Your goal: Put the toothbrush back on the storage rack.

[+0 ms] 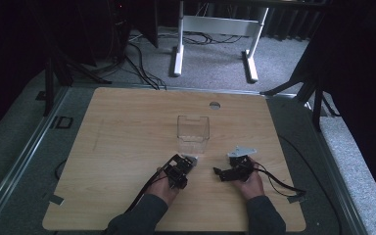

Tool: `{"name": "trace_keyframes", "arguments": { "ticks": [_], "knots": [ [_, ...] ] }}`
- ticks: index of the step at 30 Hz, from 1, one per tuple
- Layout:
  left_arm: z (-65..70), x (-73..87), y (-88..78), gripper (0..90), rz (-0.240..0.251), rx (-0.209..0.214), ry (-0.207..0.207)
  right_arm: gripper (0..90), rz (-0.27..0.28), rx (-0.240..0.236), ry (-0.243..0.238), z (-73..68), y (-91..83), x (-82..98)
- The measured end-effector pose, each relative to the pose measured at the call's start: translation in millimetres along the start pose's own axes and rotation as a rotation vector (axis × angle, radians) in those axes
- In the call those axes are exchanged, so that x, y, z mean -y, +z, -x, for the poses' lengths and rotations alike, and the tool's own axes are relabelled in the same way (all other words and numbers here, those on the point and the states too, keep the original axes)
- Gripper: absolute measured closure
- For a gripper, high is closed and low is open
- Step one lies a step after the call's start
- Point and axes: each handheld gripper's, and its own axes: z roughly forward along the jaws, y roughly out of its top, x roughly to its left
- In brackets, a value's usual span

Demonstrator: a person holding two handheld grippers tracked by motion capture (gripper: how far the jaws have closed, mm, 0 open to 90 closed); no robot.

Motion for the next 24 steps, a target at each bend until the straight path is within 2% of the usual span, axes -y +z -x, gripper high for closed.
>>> {"name": "trace_keyframes", "arguments": {
  "ticks": [12,17,24],
  "knots": [
    [-10.0,3.8,-9.8,80.5,0.053,0.02,0.043,11.1,0.001,-0.002,-0.002,0.3,0.2,-0.2],
    [-12.7,5.2,-13.8,80.5,0.075,0.026,0.058,20.0,0.009,0.002,0.003,0.5,-1.6,0.1],
    [-17.1,8.9,-20.8,80.5,0.118,0.035,0.108,27.6,0.01,-0.003,-0.002,-0.4,-7.1,-0.9]
  ]
}}
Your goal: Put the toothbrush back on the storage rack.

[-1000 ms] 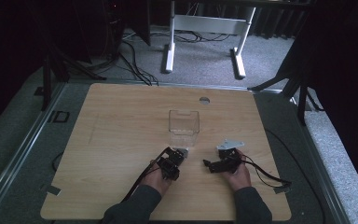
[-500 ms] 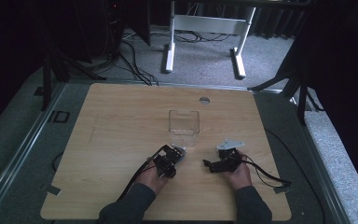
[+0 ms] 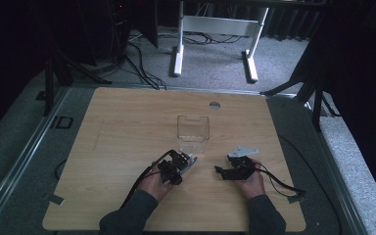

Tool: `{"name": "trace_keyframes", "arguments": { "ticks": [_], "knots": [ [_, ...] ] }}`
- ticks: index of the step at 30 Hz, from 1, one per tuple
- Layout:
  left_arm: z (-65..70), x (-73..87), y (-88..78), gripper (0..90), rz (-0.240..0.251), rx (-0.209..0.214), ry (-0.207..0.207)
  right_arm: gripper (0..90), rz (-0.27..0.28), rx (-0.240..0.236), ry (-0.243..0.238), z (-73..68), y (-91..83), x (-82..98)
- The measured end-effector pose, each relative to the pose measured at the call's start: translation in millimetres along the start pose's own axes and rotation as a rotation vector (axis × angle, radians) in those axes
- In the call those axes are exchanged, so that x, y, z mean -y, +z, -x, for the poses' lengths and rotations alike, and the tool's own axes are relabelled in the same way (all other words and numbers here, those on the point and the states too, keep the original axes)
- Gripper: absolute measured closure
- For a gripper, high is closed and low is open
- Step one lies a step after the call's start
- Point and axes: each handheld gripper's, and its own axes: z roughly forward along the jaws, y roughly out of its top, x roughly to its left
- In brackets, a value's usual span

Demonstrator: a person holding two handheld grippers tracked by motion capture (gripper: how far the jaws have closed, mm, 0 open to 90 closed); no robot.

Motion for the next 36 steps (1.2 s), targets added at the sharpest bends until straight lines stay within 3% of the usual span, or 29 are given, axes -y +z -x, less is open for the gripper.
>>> {"name": "trace_keyframes", "arguments": {
  "ticks": [5,11,21,30,36],
  "knots": [
    [-1.8,1.5,-4.1,80.5,0.017,0.008,0.035,32.4,0.033,-0.017,-0.014,-2.0,-8.5,-4.8],
    [-1.9,1.9,-5.0,80.5,0.024,0.009,0.071,36.9,0.036,-0.037,-0.058,-8.3,-16.6,-10.7],
    [-5.4,4.6,-11.8,80.5,0.074,0.054,0.122,42.7,0.08,-0.108,-0.112,-14.1,-37.1,-20.7],
    [-7.7,6.3,-17.3,80.5,0.092,0.059,0.189,40.0,0.045,-0.116,-0.225,-20.4,-50.6,-29.6],
    [-3.9,6.5,-20.8,80.5,0.106,0.064,0.243,44.5,0.011,-0.121,-0.297,-22.0,-56.9,-33.4]
  ]
}}
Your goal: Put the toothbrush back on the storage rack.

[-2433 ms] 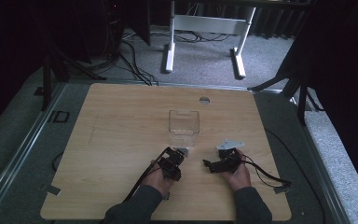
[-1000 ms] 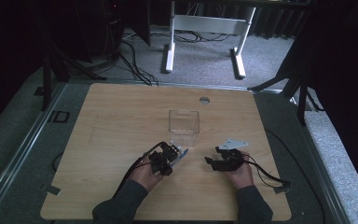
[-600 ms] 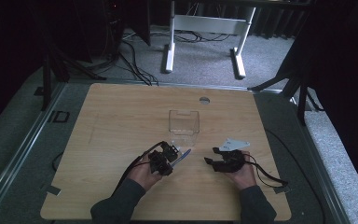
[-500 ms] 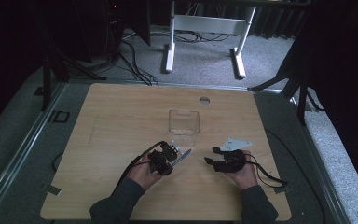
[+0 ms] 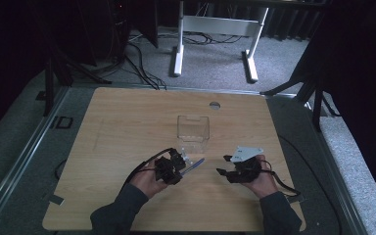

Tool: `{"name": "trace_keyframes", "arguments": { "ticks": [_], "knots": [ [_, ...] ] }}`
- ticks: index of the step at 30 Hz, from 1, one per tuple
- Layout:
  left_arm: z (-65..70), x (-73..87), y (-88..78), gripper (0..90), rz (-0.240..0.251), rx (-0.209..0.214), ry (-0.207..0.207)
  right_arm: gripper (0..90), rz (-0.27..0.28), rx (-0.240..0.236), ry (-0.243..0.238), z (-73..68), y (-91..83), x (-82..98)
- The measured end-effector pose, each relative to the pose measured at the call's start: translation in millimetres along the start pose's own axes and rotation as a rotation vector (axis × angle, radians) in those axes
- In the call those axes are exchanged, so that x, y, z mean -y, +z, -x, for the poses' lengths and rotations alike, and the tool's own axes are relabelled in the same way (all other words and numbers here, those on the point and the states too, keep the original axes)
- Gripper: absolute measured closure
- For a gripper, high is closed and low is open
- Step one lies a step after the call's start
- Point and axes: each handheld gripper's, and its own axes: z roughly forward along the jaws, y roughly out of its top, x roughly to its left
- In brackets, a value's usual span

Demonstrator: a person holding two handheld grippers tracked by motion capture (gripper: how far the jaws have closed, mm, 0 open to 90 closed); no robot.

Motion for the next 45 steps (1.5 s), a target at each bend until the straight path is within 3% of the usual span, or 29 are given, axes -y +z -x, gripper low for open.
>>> {"name": "trace_keyframes", "arguments": {
  "ticks": [6,15,45],
  "knots": [
    [1.5,-1.9,-2.1,80.5,0.009,0.001,0.058,46.9,-0.012,-0.024,-0.032,1.7,-4.8,-1.9],
    [1.6,-1.2,-0.5,80.5,0.012,-0.001,0.104,49.8,-0.032,-0.062,-0.077,1.4,-8.6,-3.8],
    [11.5,1.3,4.2,80.5,0.021,0.014,0.222,52.9,-0.061,-0.175,-0.197,-9.3,-8.6,-11.4]
  ]
}}
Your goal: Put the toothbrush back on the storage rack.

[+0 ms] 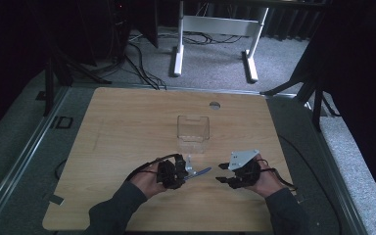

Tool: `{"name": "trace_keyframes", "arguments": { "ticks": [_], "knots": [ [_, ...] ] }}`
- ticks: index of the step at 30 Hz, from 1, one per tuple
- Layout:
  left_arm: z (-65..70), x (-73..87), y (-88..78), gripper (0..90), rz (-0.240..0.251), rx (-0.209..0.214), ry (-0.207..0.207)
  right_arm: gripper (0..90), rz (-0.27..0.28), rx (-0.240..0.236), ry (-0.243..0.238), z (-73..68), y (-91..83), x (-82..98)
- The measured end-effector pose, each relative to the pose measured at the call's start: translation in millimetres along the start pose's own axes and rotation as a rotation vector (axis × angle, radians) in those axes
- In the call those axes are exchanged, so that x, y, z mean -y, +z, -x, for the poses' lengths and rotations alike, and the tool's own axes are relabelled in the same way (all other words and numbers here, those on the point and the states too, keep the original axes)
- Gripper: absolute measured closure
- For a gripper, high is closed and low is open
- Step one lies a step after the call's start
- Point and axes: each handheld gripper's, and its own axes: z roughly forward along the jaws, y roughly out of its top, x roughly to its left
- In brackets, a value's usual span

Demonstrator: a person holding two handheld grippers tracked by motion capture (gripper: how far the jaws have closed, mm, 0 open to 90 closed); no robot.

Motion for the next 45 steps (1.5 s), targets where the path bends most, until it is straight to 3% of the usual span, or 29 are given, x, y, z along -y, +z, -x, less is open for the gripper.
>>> {"name": "trace_keyframes", "arguments": {
  "ticks": [20,32,45],
  "knots": [
    [6.9,-0.5,-0.4,80.5,0.012,0.018,0.074,55.2,0.0,-0.061,-0.039,-0.1,5.7,-8.1],
    [10.2,-2.2,-0.4,80.5,0.011,0.022,0.097,57.2,-0.01,-0.087,-0.057,-2.1,8.7,-9.8],
    [14.9,-4.9,-0.9,80.5,0.022,0.023,0.136,64.6,-0.016,-0.145,-0.086,-5.6,15.5,-11.3]
  ]
}}
